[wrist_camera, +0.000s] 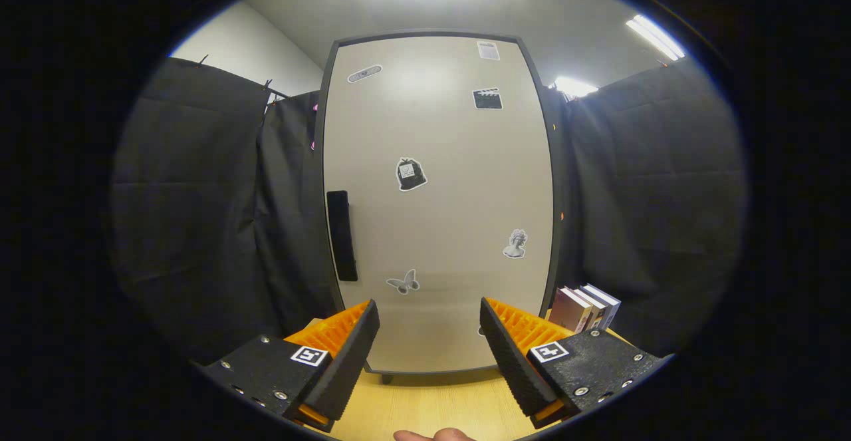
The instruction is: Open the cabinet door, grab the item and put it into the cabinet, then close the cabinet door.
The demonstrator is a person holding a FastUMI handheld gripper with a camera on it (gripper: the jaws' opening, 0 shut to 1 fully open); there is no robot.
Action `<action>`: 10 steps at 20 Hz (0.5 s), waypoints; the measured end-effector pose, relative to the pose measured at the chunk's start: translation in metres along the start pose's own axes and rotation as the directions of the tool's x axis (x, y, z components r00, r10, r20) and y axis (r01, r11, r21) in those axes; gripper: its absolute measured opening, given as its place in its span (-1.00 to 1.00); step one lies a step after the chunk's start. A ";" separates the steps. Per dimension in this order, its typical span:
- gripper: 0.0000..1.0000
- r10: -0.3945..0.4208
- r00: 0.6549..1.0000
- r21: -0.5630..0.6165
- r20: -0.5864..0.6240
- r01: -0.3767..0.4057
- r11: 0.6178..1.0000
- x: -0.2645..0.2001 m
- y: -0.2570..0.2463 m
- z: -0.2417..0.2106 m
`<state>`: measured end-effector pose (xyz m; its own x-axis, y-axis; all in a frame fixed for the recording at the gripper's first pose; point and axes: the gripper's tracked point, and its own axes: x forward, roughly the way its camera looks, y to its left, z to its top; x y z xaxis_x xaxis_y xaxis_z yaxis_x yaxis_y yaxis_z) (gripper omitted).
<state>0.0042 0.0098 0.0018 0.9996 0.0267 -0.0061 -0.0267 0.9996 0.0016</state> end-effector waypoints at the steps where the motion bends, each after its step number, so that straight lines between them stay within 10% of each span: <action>1: 0.89 0.000 1.000 -0.004 0.001 0.000 1.000 0.000 0.000 0.001; 10: 0.89 0.001 1.000 -0.010 -0.017 -0.001 1.000 0.004 0.001 -0.003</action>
<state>0.0077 0.0108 -0.0009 0.9994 0.0279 -0.0228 -0.0281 0.9996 -0.0079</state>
